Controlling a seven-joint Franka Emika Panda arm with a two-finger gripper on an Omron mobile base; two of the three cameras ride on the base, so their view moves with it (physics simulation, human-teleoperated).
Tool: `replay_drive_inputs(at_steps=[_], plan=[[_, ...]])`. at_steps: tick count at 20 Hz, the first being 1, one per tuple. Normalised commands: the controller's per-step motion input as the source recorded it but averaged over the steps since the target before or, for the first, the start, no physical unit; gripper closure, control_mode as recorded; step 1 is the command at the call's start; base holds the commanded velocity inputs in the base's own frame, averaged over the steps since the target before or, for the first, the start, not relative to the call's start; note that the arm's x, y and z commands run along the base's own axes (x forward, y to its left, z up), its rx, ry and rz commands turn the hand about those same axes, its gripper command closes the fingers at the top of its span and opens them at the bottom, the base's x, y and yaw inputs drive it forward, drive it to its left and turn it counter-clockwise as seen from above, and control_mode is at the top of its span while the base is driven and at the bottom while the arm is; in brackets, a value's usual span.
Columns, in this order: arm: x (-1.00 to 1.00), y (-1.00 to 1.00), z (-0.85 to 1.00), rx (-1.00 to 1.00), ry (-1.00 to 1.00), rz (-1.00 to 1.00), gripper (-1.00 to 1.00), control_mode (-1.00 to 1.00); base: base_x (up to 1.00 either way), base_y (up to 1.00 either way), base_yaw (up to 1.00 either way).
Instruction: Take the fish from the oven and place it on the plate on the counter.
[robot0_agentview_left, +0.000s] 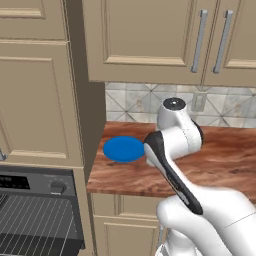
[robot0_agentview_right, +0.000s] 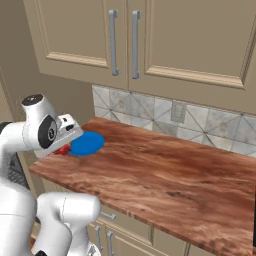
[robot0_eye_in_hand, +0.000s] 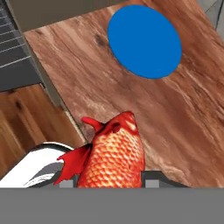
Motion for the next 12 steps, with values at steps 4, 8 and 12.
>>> replay_drive_inputs(at_steps=[4,8,12], plan=[[0.80,0.13,-0.45,0.07,0.00,0.15,1.00,-1.00,0.00,0.00,0.00],[1.00,0.00,-0.71,0.25,0.00,0.08,1.00,-1.00,0.00,0.00,0.00],[1.00,0.00,-0.91,0.26,0.00,0.07,1.00,-1.00,0.00,0.00,0.00]])
